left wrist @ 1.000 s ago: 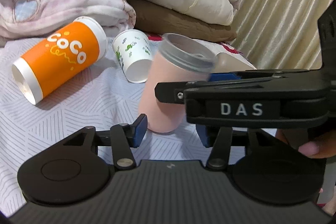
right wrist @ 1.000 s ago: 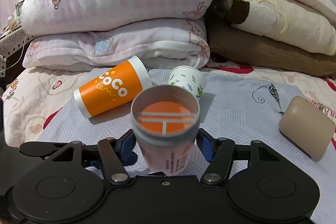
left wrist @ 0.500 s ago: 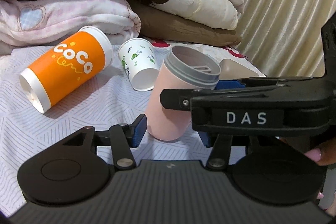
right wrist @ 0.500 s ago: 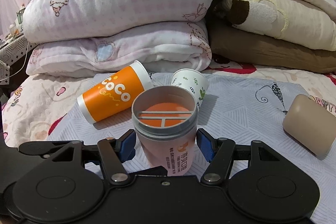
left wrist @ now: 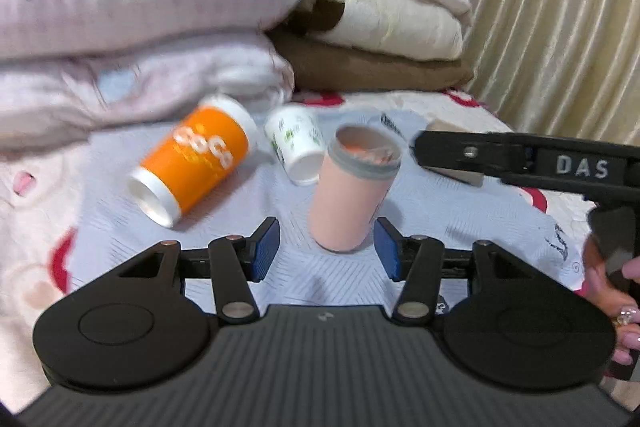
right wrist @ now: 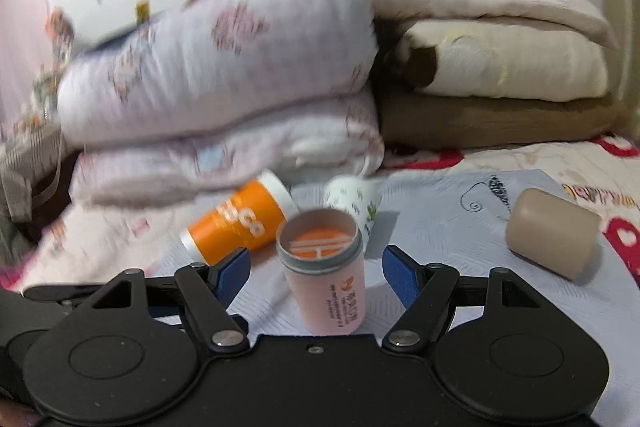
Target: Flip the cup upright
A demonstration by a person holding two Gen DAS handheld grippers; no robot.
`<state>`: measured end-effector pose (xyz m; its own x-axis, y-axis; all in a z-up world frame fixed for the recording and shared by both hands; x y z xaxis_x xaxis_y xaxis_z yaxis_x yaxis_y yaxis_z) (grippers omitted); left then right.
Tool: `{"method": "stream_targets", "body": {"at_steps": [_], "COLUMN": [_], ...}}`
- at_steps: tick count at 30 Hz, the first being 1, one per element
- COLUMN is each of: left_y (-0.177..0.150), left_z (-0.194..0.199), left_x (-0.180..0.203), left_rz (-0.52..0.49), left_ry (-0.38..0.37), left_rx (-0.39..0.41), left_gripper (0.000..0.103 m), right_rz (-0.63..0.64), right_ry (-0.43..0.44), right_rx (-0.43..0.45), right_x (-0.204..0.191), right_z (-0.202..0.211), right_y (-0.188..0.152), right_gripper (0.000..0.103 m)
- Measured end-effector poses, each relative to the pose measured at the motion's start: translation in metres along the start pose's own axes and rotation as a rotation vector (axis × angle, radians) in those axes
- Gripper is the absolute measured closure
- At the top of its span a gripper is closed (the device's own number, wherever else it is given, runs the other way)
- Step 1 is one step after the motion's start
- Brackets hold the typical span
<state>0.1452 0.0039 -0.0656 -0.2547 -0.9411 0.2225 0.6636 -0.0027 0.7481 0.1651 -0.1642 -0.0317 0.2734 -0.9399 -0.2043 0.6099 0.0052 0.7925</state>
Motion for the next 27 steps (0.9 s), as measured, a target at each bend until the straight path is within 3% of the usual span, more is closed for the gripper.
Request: {"method": "stream_targets", "body": {"at_steps": [5, 11, 21, 27], "left_y": [0.006, 0.003, -0.021, -0.022], "left_z": [0.049, 0.093, 0.109, 0.118], "left_x": [0.007, 0.006, -0.008, -0.006], "left_rz": [-0.036, -0.053, -0.037, -0.047], "left_ry": [0.020, 0.024, 0.022, 0.032], "left_rx": [0.013, 0.026, -0.011, 0.016], "left_gripper": [0.050, 0.047, 0.046, 0.046], "right_rz": [-0.028, -0.084, -0.100, -0.092], "right_ry": [-0.023, -0.107, -0.213, -0.333], "right_rx": [0.061, 0.064, 0.017, 0.007], "right_x": [-0.010, -0.011, -0.030, -0.043], "right_z": [0.048, 0.078, 0.099, 0.097], "right_y": [-0.003, -0.017, -0.050, -0.074], "right_gripper": [0.024, 0.024, 0.024, 0.024]}}
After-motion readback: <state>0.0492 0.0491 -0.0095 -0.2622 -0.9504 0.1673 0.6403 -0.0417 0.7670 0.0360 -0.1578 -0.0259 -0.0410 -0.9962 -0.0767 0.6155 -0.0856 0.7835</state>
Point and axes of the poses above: each gripper's, at about its wrist camera, not at the fingertips, and z roughly against the way its jaws point, x to its right, y to its top, the point moved 3 cm from there along -z, roughly the way its jaws point, and after that the axes turned 6 degrees about -x, right-handed, at the moved point
